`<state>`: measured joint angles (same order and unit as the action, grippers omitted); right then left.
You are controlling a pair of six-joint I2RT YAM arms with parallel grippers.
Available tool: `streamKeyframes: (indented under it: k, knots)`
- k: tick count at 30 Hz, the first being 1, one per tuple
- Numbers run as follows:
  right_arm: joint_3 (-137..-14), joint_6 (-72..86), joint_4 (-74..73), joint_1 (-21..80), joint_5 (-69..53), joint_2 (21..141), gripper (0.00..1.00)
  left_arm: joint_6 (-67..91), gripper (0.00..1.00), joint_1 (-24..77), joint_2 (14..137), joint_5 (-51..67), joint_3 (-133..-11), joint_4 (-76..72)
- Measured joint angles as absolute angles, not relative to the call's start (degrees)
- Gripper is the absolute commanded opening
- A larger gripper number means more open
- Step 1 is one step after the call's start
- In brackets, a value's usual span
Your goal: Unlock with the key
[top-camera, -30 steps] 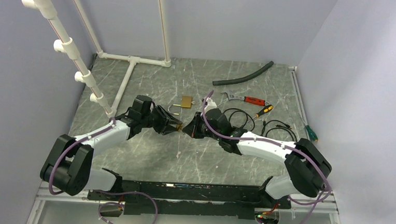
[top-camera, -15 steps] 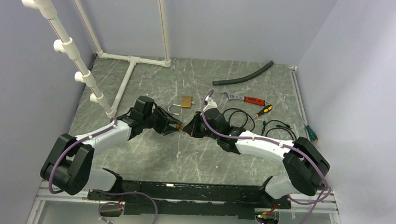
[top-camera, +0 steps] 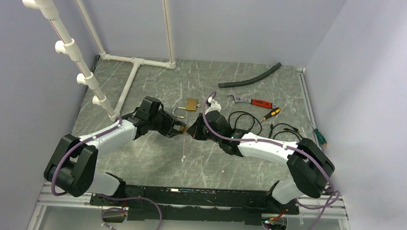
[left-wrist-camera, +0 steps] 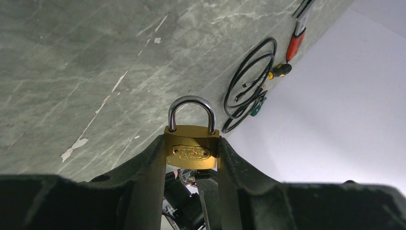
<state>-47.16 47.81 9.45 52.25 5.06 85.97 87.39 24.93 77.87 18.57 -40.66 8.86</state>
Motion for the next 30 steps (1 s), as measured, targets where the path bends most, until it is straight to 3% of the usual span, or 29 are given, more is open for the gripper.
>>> streamKeyframes:
  k: [30]
  knots:
    - [-50.8,50.2,6.5,56.8,16.1,89.5,0.0,94.3,0.0,26.3,77.8,12.8,-41.8,14.4]
